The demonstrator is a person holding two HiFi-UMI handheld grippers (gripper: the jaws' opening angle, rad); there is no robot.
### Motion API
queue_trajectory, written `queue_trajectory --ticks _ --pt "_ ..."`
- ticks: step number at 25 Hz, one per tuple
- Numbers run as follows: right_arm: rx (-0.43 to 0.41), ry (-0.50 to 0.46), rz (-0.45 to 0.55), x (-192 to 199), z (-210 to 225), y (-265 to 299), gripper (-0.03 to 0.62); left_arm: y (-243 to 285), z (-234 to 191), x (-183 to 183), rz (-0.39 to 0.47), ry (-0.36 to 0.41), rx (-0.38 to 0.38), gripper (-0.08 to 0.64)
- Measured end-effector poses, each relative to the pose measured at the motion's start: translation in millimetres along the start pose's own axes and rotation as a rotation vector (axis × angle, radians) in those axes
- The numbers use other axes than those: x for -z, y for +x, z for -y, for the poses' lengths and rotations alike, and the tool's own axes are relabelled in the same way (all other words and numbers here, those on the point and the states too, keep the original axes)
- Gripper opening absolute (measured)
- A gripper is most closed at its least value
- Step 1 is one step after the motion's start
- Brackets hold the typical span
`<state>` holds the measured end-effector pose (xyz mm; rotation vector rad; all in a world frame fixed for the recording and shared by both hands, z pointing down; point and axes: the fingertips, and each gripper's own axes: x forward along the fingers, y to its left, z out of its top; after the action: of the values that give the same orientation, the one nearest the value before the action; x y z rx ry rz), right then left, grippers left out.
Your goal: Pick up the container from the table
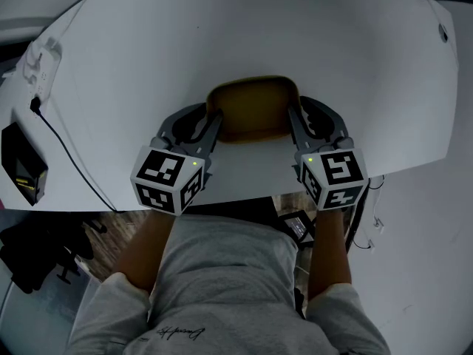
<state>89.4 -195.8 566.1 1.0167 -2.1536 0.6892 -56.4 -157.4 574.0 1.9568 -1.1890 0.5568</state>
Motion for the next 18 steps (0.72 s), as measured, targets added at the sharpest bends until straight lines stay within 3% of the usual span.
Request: queue_trajectory --ticks 6,18 --pt "0.009 0.007 -0.024 2.5 -0.2 3.8 0.043 0.5 -1.0 -2.5 -0.001 -0.001 -0.019 0.072" --pt "0.000 0.023 -0.022 2.8 0.9 2.4 0.032 -1.2 -0.7 -6.1 0.013 -0.036 -0.031 0.032"
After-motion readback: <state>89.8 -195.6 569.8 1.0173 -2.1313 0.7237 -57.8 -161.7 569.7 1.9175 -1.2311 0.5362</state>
